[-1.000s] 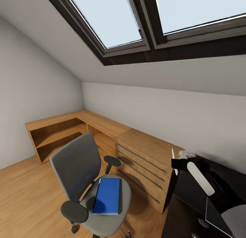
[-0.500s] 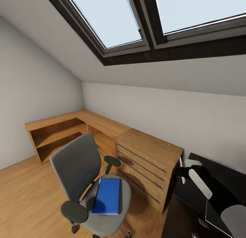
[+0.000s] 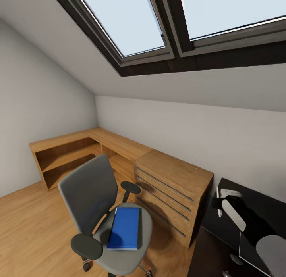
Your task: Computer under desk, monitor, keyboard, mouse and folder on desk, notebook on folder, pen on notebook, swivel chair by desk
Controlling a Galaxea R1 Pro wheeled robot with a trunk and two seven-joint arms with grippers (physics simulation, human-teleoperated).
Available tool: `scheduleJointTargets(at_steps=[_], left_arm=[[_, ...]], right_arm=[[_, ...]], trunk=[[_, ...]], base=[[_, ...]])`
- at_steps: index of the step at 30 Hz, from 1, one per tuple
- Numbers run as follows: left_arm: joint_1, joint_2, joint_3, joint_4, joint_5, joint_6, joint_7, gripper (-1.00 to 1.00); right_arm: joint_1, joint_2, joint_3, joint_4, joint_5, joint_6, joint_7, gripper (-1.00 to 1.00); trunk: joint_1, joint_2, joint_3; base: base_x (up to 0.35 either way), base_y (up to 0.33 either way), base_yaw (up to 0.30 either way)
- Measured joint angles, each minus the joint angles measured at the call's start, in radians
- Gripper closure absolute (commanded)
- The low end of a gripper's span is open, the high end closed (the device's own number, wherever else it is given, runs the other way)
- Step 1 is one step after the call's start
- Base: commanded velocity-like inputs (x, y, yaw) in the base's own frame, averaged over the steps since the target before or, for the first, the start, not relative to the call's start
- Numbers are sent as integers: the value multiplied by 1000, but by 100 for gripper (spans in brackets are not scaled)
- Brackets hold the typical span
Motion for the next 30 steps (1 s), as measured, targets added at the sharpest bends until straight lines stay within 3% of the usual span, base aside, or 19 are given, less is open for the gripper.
scheduleJointTargets(at_steps=[5,16,22,27,30], left_arm=[[0,-1,0,0,0,0,0,-100],[0,0,0,0,0,0,0,-100],[0,-2,0,0,1,-93,1,-100],[0,-2,5,-3,3,-119,1,-100],[0,1,11,-9,7,-124,5,-100]], right_arm=[[-26,1,-1,79,24,-35,4,100],[-56,4,-1,211,34,-130,5,100],[-64,7,4,272,35,-194,4,100],[-65,9,9,278,34,-199,4,100],[-65,27,17,278,33,-202,4,100]], trunk=[[0,0,0],[0,0,0],[0,0,0],[0,0,0],[0,0,0]], base=[[0,0,0],[0,0,0],[0,0,0],[0,0,0],[0,0,0]])
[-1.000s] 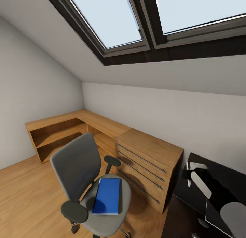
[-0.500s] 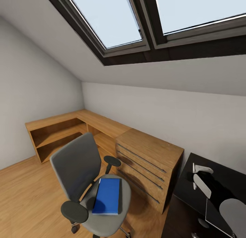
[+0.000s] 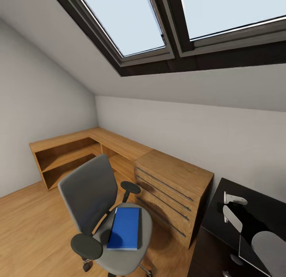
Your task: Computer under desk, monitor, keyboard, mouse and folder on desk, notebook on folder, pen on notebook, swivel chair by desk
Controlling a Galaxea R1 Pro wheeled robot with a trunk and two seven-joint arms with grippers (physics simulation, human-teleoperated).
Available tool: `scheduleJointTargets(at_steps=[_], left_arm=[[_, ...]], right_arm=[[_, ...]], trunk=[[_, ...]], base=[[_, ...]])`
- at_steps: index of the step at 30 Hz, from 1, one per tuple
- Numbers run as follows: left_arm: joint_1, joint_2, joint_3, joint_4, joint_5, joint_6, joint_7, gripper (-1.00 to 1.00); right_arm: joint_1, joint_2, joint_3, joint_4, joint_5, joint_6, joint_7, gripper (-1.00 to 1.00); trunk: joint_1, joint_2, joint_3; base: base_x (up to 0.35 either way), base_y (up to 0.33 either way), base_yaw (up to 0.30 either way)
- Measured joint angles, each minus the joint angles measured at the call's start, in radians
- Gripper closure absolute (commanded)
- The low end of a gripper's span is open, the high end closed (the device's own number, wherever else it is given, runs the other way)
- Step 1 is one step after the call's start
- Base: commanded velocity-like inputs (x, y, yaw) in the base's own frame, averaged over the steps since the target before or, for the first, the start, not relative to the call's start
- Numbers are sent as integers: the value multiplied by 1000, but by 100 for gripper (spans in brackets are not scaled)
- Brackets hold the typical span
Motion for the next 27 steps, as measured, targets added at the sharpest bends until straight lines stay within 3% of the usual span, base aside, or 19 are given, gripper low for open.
scheduleJointTargets(at_steps=[4,14,27], left_arm=[[0,0,8,-2,1,-1,1,-100],[0,0,12,-2,3,-41,1,-100],[0,2,17,-2,3,-46,1,-100]], right_arm=[[0,15,3,-1,1,1,-1,100],[0,20,2,0,1,-2,-1,100],[-1,20,-4,37,1,-2,-3,100]], trunk=[[0,0,0],[38,-70,-31],[88,-161,-72]], base=[[0,0,0],[0,0,0],[0,0,0]])
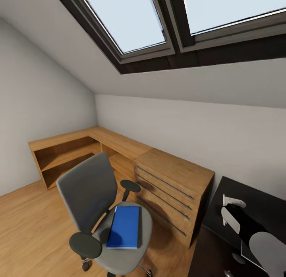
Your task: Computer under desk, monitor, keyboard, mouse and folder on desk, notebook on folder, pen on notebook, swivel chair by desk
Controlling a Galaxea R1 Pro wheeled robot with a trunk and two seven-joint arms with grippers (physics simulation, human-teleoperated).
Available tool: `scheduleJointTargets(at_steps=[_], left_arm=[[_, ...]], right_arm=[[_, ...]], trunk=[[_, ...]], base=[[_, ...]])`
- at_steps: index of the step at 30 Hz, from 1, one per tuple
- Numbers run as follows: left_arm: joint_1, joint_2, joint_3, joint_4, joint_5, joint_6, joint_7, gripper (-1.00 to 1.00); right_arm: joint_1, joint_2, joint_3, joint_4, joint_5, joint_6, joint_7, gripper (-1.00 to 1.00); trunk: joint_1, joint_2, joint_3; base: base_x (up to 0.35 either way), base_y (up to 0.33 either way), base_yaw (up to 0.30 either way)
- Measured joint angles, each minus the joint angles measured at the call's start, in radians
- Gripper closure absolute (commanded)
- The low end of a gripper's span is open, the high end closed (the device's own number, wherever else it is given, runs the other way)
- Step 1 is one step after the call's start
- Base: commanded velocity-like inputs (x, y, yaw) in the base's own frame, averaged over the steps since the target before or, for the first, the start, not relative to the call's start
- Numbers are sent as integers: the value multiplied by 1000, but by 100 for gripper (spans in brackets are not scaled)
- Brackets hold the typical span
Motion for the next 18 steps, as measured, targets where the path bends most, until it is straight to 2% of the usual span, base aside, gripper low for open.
scheduleJointTargets(at_steps=[3,5,9,18], left_arm=[[0,0,17,0,0,0,0,-100],[0,1,43,0,0,0,0,-100],[0,1,74,0,0,0,0,-100],[0,2,87,0,0,0,0,-100]], right_arm=[[0,0,0,4,0,0,-1,100],[-1,0,0,6,1,1,-3,100],[-1,0,0,7,7,1,-5,100],[0,-1,0,7,12,0,-6,100]], trunk=[[12,-21,-9],[19,-35,-16],[35,-63,-28],[69,-126,-57]], base=[[0,0,0],[0,0,0],[0,0,0],[0,0,0]])
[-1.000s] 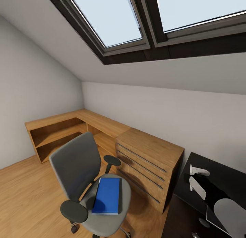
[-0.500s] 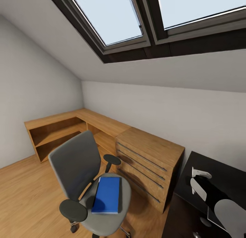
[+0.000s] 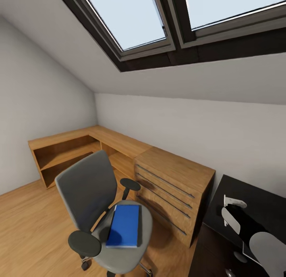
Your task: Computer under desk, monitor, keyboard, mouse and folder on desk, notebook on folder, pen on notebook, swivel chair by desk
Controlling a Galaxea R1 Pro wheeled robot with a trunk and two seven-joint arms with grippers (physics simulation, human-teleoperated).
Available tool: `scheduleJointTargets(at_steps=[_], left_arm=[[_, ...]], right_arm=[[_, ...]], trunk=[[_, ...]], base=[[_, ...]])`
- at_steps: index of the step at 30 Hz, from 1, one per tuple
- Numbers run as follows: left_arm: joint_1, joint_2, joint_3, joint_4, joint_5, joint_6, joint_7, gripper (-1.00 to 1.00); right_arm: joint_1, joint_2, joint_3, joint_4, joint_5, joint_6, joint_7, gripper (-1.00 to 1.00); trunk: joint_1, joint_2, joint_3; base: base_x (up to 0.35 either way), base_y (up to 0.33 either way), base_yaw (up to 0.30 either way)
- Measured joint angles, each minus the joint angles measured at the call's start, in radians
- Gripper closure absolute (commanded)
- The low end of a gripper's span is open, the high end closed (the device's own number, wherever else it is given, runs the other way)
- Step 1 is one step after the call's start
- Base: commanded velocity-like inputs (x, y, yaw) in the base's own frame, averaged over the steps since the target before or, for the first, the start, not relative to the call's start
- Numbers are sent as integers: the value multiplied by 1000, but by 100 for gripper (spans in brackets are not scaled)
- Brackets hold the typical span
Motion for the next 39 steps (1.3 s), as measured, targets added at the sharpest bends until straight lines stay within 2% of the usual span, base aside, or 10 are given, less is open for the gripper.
scheduleJointTargets(at_steps=[22,32,33,39], left_arm=[[0,-1,0,0,0,0,0,-100],[0,-1,0,0,-1,0,0,-100],[0,-2,0,0,-1,0,0,-100],[0,-2,1,0,-1,0,-1,-100]], right_arm=[[0,2,0,0,2,0,0,100],[0,1,0,-1,3,0,0,100],[0,1,1,-1,3,0,0,-100],[0,0,0,-4,2,-1,1,-100]], trunk=[[84,-154,-69],[85,-154,-69],[85,-154,-69],[85,-154,-69]], base=[[0,0,0],[0,0,0],[0,0,0],[0,0,0]])
